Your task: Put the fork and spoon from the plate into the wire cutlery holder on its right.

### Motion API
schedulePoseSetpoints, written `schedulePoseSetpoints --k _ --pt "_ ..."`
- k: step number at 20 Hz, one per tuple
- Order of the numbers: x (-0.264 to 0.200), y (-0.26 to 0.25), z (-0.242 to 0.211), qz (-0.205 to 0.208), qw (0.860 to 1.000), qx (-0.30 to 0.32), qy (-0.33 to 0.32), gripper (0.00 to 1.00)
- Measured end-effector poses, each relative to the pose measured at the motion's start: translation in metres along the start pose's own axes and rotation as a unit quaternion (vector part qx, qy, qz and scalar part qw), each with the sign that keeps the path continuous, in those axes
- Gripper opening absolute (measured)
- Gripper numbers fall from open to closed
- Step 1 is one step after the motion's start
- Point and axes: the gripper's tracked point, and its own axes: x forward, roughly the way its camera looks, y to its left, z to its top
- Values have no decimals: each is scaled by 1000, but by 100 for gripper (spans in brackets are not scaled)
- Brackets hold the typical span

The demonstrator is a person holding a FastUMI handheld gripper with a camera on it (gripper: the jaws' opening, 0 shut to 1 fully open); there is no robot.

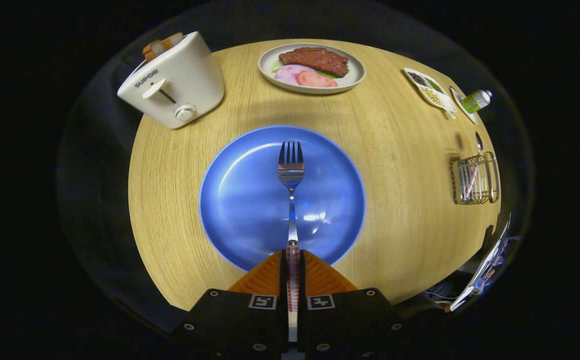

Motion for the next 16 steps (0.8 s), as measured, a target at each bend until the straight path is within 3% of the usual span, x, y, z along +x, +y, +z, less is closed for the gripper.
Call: schedulePoseSetpoints --k 7,16 --pt "-70 -110 37 -47 997 60 -32 8" --pt "-89 -221 42 -60 989 138 2 8"
